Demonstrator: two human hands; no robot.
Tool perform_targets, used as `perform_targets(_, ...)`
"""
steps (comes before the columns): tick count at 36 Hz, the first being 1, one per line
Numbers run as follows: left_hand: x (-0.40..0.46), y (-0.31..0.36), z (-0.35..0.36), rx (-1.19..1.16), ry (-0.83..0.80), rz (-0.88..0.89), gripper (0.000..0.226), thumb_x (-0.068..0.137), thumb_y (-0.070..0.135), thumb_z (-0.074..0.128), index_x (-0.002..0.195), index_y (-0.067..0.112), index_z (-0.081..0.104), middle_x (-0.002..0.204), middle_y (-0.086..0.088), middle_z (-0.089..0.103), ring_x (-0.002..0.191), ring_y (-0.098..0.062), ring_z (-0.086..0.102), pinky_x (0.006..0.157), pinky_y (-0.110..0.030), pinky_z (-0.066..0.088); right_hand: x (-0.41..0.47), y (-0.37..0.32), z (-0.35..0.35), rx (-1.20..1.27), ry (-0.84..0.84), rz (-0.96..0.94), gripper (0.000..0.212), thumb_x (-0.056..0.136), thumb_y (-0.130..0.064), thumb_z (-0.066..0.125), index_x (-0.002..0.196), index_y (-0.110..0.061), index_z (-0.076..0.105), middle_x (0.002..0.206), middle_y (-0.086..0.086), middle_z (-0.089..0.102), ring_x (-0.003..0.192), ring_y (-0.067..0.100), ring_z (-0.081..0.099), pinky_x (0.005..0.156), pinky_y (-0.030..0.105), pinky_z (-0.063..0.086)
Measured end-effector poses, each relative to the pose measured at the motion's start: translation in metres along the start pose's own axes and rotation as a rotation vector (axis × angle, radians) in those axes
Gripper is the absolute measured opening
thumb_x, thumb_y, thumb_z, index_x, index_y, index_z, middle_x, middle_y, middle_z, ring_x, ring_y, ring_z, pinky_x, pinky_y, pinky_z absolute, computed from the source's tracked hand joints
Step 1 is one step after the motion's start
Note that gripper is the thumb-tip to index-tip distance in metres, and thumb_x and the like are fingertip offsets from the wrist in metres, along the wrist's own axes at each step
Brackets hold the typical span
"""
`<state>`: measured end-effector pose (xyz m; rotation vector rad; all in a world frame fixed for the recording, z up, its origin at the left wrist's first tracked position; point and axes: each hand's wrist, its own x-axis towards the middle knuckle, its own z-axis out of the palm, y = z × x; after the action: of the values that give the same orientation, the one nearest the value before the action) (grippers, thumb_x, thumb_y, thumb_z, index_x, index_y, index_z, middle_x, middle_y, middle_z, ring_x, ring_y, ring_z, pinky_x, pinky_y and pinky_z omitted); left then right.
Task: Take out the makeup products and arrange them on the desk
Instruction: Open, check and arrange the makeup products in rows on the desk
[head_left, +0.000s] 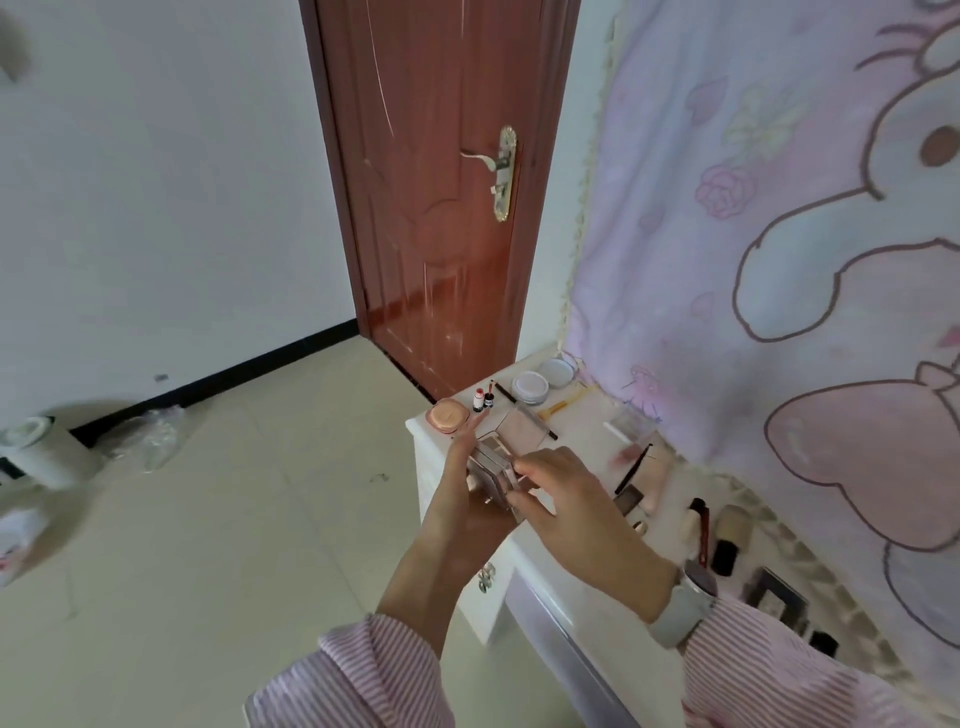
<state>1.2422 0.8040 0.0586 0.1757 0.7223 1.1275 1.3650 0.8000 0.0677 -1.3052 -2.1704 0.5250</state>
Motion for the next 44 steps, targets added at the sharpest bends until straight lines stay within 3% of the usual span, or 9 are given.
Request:
perform_targets(7, -0.005, -0.020, 0.010, -0.190, 0.017, -0.062, 0.033, 0.083, 0.037, 0.058, 0.079, 0.007, 0.074, 0.113, -0.011, 0.058, 0.121, -0.026, 0.048, 0.111, -0.040, 0.028, -0.016, 0.014, -0.016, -0.079, -0.035, -0.053, 0.038, 0.082, -0.033, 0.038, 0.089, -0.009, 0.066, 0.084, 0.001, 0.064, 0.085, 0.015, 0.048, 0.075, 0.031, 0.049)
perform_targets(11, 0.002, -0.040, 0.021, -0.243, 0.108, -0.069, 0.039, 0.088, 0.044, 0.053, 0.088, 0.007, 0.062, 0.098, -0.012, 0.050, 0.109, -0.024, 0.046, 0.109, -0.038, 0.030, -0.022, 0.027, -0.029, -0.108, -0.071, -0.090, 0.040, 0.082, -0.035, 0.035, 0.096, -0.012, 0.064, 0.085, -0.003, 0.061, 0.083, 0.008, 0.041, 0.075, 0.023, 0.040)
perform_targets(14, 0.012, -0.059, 0.025, -0.257, 0.107, -0.087, 0.054, 0.088, 0.046, 0.051, 0.068, 0.000, 0.071, 0.095, -0.014, 0.058, 0.106, -0.028, 0.055, 0.108, -0.038, 0.032, -0.029, 0.043, -0.038, -0.154, -0.087, -0.088, 0.032, 0.087, -0.027, 0.043, 0.108, -0.014, 0.062, 0.084, -0.004, 0.058, 0.082, 0.007, 0.037, 0.073, 0.020, 0.031)
perform_targets(17, 0.020, -0.079, 0.030, -0.256, 0.098, -0.083, 0.049, 0.083, 0.039, 0.058, 0.055, 0.001, 0.068, 0.074, -0.012, 0.058, 0.090, -0.025, 0.057, 0.102, -0.035, 0.039, -0.032, 0.063, -0.045, -0.187, -0.111, -0.097, 0.017, 0.088, -0.019, 0.050, 0.097, -0.010, 0.061, 0.069, -0.014, 0.041, 0.080, 0.009, 0.038, 0.070, 0.019, 0.028)
perform_targets(23, 0.032, -0.117, 0.027, 0.016, 0.197, 0.069, 0.036, 0.089, 0.037, 0.057, 0.097, 0.002, 0.059, 0.081, -0.017, 0.066, 0.080, -0.029, 0.067, 0.073, -0.036, 0.056, -0.040, 0.099, -0.052, -0.189, -0.156, -0.103, 0.025, 0.085, -0.012, 0.052, 0.108, -0.009, 0.061, 0.093, 0.005, 0.064, 0.089, 0.021, 0.055, 0.072, 0.024, 0.038)
perform_targets(29, 0.043, -0.135, 0.021, 0.071, 0.240, 0.141, 0.036, 0.093, 0.039, 0.051, 0.102, 0.004, 0.055, 0.084, -0.013, 0.067, 0.079, -0.022, 0.070, 0.080, -0.038, 0.055, -0.041, 0.120, -0.039, -0.192, -0.205, -0.156, 0.025, 0.082, -0.009, 0.054, 0.106, -0.010, 0.060, 0.092, 0.004, 0.067, 0.085, 0.022, 0.061, 0.069, 0.031, 0.047)
perform_targets(34, 0.066, -0.136, 0.008, 0.058, 0.283, 0.118, 0.034, 0.092, 0.039, 0.053, 0.101, 0.006, 0.055, 0.085, -0.014, 0.065, 0.078, -0.026, 0.069, 0.079, -0.041, 0.055, -0.035, 0.138, -0.017, -0.245, -0.203, -0.169, 0.027, 0.070, -0.005, 0.065, 0.095, -0.012, 0.061, 0.078, 0.000, 0.067, 0.069, 0.019, 0.063, 0.053, 0.021, 0.040)
perform_targets(39, 0.099, -0.132, -0.007, 0.077, 0.280, 0.088, 0.034, 0.091, 0.040, 0.055, 0.101, 0.008, 0.055, 0.080, -0.012, 0.065, 0.076, -0.028, 0.066, 0.078, -0.041, 0.056, -0.019, 0.157, 0.002, -0.252, -0.207, -0.122, 0.024, 0.078, -0.008, 0.058, 0.102, -0.009, 0.059, 0.087, 0.003, 0.066, 0.080, 0.023, 0.061, 0.060, 0.026, 0.040)
perform_targets(44, 0.127, -0.126, -0.022, 0.093, 0.253, 0.061, 0.034, 0.092, 0.038, 0.053, 0.104, 0.006, 0.057, 0.080, -0.012, 0.066, 0.080, -0.028, 0.065, 0.079, -0.041, 0.055, -0.001, 0.175, 0.020, -0.343, -0.198, -0.130, 0.025, 0.066, -0.003, 0.069, 0.089, -0.008, 0.060, 0.066, 0.001, 0.063, 0.055, 0.019, 0.059, 0.054, 0.021, 0.034)
